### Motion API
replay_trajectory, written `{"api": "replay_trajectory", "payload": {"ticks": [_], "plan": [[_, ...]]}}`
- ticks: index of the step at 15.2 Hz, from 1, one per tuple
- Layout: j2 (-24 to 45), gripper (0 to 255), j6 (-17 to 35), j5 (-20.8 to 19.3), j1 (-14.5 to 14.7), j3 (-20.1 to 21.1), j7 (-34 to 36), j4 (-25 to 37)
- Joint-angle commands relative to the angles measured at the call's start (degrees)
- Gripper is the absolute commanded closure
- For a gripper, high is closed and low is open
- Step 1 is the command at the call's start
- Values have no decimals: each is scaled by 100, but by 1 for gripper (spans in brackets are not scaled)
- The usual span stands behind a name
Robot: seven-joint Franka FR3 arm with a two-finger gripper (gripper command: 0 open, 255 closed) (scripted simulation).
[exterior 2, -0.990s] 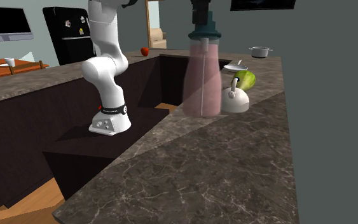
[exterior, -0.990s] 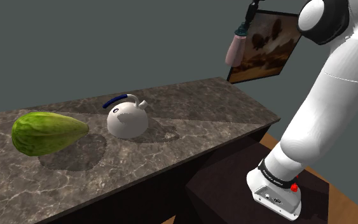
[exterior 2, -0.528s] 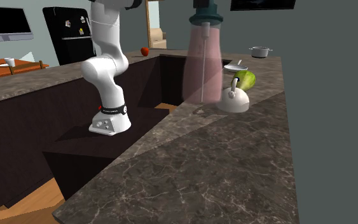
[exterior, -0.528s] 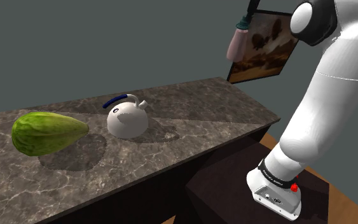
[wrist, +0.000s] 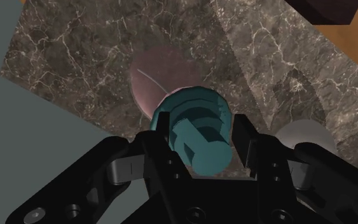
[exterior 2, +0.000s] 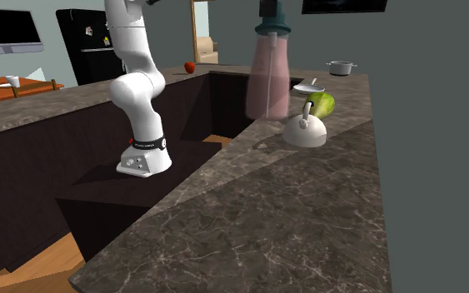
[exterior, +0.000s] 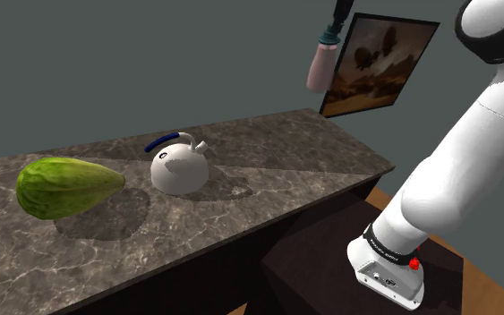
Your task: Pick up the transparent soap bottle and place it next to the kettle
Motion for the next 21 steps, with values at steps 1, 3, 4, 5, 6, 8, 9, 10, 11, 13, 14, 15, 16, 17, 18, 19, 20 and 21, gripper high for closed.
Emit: {"api": "replay_trajectory", "payload": {"ticks": [1,3,4,5,6,8,9,10,11,13,14,15,16,17,18,19,20,21], "plan": [[-300,255,64,-120,195,210,387,-322],[-521,255,134,-183,341,411,726,-590],[-617,255,166,-204,411,508,893,-710],[-705,255,195,-219,477,607,1057,-820],[-785,255,222,-229,537,707,1219,-921],[-920,255,274,-234,656,903,1536,-1099],[-977,255,298,-230,715,998,1693,-1176],[-1025,255,321,-223,770,1095,1847,-1246],[-1067,255,344,-212,826,1189,2001,-1308],[-1129,255,388,-184,937,1376,2303,-1409],[-1150,255,410,-167,992,1468,2452,-1450],[-1165,255,431,-148,1045,1561,2599,-1483],[-1172,255,452,-128,1097,1653,2745,-1509],[-1174,255,472,-107,1151,1743,2891,-1528],[-1169,255,493,-85,1204,1834,3035,-1540],[-1157,255,513,-63,1257,1923,3179,-1545],[-1139,255,532,-42,1310,2011,3321,-1543],[-1115,255,552,-20,1366,2097,3463,-1534]]}}
